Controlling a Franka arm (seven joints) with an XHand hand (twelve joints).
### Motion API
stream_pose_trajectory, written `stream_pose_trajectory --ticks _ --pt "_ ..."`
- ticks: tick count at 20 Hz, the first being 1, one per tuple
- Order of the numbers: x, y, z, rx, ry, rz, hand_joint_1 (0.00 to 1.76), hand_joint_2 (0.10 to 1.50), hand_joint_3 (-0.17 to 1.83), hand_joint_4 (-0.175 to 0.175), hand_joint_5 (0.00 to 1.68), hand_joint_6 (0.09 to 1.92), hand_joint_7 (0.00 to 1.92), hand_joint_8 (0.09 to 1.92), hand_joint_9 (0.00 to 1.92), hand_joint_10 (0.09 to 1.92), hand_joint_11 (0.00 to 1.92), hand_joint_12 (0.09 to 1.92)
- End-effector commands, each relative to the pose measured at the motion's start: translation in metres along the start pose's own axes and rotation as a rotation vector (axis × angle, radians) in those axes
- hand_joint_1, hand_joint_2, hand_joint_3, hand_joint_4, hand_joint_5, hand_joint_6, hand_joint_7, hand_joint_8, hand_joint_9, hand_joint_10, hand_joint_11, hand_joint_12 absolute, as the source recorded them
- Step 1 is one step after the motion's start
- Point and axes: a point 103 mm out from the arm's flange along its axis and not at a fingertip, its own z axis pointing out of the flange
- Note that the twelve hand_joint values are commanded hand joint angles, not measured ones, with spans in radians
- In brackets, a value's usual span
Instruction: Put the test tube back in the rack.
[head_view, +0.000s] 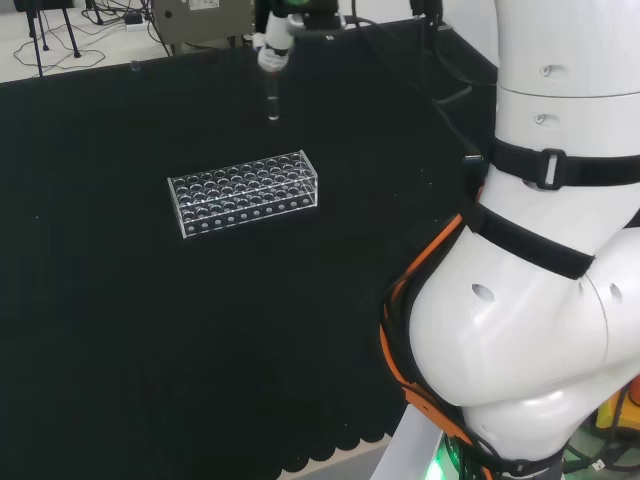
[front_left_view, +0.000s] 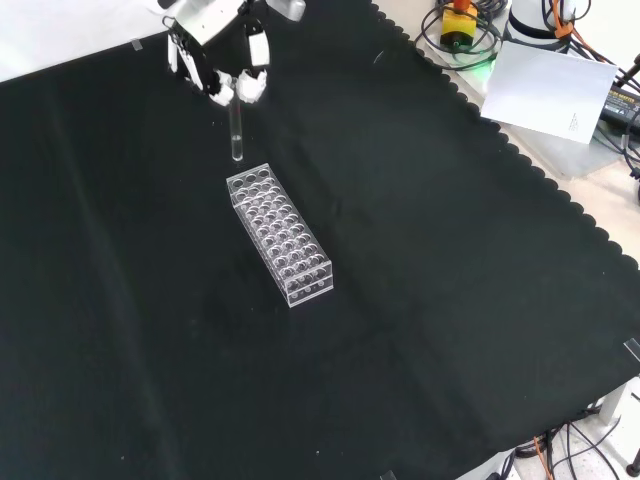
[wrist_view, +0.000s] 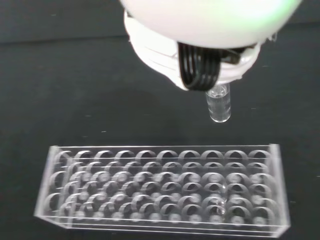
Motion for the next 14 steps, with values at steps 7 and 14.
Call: stream_pose_trajectory --ticks 7,14 --pt "0.034 0.002 0.009 0.021 0.036 -0.074 1.44 0.52 0.79 -0.175 1.38 0.5 1.45 0.66 1.5 0.13 0.87 1.18" --pt "0.048 0.006 0.016 0.032 0.049 -0.098 1.44 0.51 0.79 -0.175 1.38 0.5 1.45 0.66 1.5 0.13 0.87 1.18"
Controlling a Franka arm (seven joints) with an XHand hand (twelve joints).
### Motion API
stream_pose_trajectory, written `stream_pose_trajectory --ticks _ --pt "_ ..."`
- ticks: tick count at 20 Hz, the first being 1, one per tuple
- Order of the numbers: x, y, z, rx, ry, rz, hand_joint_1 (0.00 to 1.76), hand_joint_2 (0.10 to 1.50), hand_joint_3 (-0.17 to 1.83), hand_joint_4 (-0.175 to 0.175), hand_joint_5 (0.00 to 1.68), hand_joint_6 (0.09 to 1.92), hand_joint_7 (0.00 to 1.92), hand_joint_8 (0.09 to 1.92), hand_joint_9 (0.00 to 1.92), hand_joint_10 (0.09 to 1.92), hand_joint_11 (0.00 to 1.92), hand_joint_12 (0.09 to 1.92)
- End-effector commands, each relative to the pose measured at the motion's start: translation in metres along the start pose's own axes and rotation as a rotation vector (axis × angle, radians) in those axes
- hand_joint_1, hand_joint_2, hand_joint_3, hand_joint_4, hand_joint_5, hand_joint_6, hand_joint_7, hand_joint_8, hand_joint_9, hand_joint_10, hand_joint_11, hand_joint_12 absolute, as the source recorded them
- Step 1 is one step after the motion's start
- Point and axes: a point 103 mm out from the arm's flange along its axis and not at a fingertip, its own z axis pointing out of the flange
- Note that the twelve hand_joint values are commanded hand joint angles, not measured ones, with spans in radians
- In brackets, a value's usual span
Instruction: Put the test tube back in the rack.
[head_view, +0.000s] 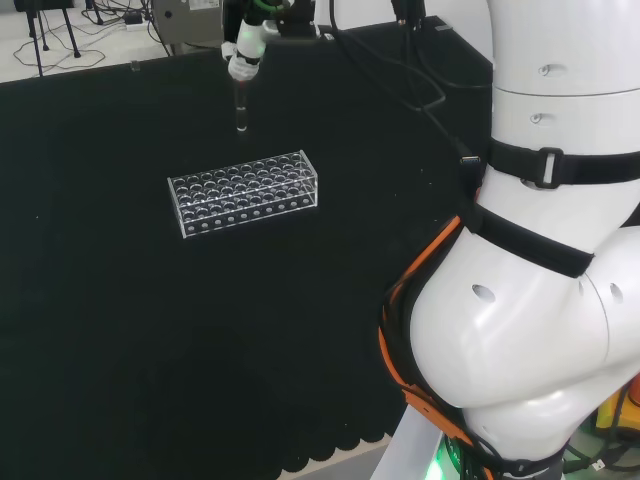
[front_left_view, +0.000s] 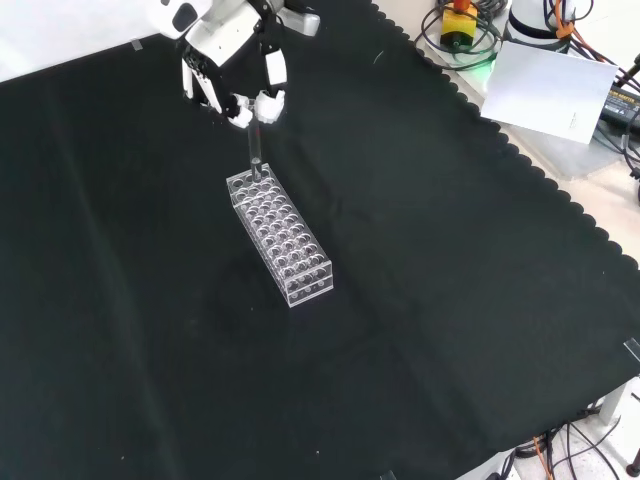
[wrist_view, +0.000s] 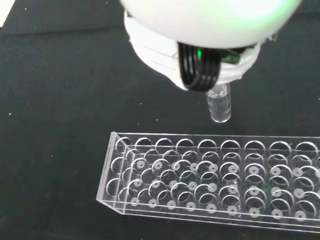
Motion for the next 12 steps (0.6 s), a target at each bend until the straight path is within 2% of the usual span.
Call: stream_pose_trajectory --ticks 1,12 --pt "0.011 0.005 0.006 0.008 0.007 -0.019 1.44 0.51 0.79 -0.175 1.38 0.49 1.45 0.66 1.5 0.13 0.87 1.18" --pt "0.033 0.022 0.016 0.031 0.011 -0.056 1.44 0.51 0.79 -0.175 1.38 0.49 1.45 0.66 1.5 0.12 0.87 1.18"
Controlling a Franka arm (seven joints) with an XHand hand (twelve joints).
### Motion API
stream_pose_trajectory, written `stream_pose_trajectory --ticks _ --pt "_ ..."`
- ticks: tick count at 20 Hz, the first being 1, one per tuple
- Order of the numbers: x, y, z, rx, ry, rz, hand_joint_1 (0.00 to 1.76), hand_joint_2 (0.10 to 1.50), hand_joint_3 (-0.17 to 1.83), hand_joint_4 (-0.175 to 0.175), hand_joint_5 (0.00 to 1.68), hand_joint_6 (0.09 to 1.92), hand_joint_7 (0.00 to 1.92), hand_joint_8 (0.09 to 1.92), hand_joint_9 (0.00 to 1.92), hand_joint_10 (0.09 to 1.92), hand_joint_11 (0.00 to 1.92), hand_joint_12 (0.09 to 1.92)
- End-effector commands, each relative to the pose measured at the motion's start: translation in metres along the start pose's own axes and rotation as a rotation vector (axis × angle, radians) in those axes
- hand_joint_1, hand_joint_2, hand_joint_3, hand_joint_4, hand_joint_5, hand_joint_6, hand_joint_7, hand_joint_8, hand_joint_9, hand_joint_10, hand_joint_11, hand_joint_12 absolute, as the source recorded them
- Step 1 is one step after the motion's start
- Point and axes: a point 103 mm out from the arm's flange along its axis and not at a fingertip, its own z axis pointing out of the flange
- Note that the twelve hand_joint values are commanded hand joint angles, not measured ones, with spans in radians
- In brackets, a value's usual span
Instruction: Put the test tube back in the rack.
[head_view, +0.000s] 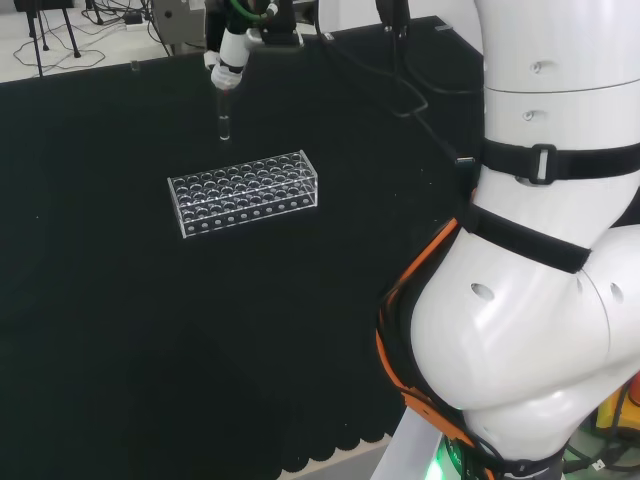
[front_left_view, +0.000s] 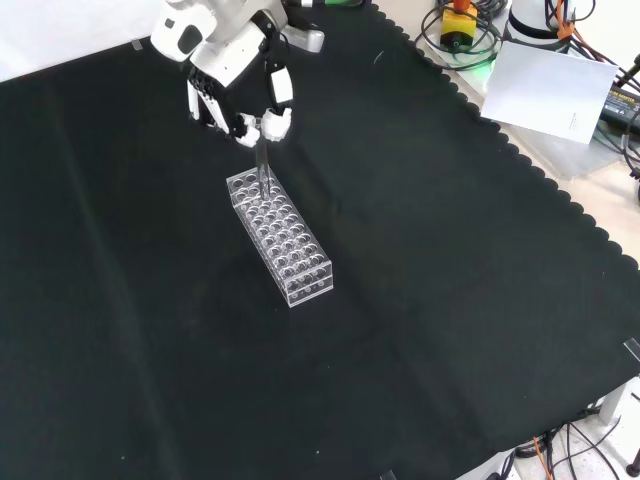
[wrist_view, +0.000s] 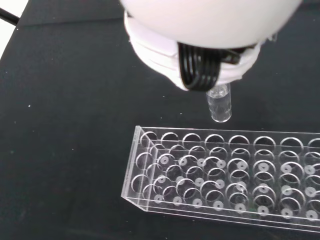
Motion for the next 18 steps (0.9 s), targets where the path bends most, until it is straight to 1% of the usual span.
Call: stream_pose_trajectory --ticks 1,9,18 --pt "0.013 0.01 0.005 0.015 0.0 -0.022 1.44 0.51 0.79 -0.175 1.38 0.49 1.45 0.66 1.5 0.12 0.87 1.18" --pt "0.029 0.026 0.009 0.034 -0.015 -0.051 1.44 0.51 0.79 -0.175 1.38 0.49 1.45 0.65 1.5 0.12 0.87 1.18" --pt "0.038 0.035 0.017 0.06 -0.009 -0.062 1.44 0.51 0.79 -0.175 1.38 0.49 1.45 0.65 1.5 0.12 0.87 1.18"
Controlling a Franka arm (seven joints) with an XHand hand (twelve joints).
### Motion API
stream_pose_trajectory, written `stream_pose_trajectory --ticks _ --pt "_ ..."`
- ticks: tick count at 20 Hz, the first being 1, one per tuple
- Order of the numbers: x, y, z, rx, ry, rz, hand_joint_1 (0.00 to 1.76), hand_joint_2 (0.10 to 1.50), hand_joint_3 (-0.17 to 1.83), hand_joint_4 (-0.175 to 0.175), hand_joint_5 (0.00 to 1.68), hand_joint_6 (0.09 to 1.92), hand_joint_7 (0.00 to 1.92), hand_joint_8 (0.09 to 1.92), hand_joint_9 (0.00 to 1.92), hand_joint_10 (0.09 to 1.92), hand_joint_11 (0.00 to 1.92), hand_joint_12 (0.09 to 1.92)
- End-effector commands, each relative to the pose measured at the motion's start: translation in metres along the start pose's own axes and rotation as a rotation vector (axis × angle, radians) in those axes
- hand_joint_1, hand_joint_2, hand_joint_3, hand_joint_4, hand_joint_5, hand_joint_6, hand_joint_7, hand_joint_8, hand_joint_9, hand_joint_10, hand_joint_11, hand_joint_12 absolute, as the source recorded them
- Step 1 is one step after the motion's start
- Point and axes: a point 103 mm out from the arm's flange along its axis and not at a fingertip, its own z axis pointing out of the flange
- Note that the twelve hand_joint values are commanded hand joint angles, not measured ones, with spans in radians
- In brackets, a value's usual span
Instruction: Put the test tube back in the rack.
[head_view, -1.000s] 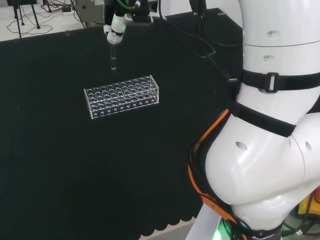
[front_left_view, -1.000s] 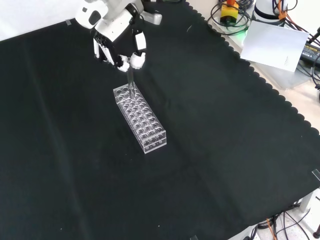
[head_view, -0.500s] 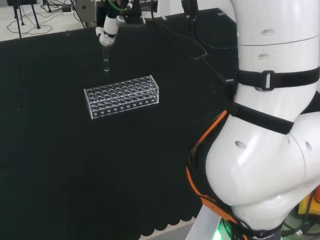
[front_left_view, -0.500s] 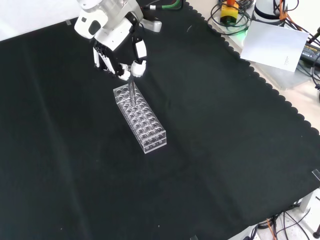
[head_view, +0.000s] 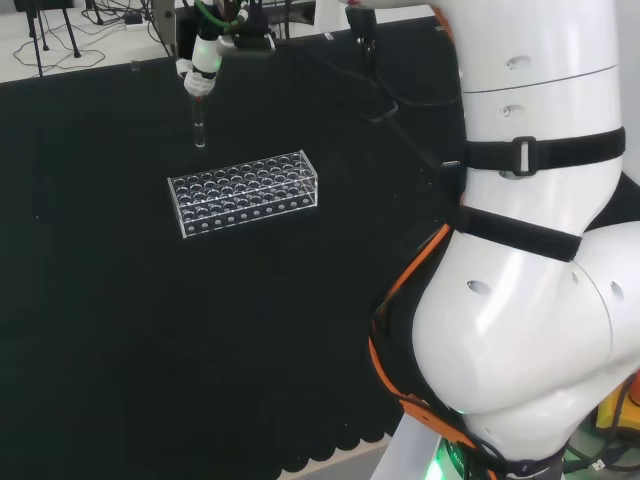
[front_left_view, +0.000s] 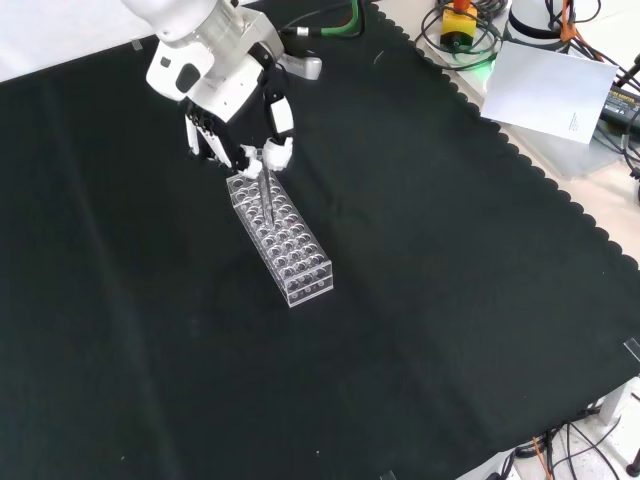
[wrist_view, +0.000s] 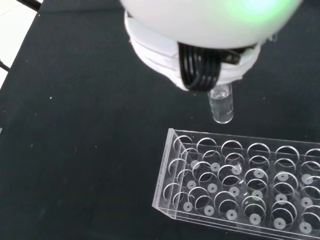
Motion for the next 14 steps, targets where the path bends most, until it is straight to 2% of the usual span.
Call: stream_pose_trajectory --ticks 1,14 --pt "0.009 0.005 0.008 0.023 0.005 -0.013 1.44 0.51 0.79 -0.175 1.38 0.49 1.45 0.65 1.5 0.12 0.87 1.18" --pt "0.026 0.015 0.022 0.054 0.016 -0.04 1.44 0.51 0.79 -0.175 1.38 0.49 1.45 0.65 1.5 0.12 0.87 1.18"
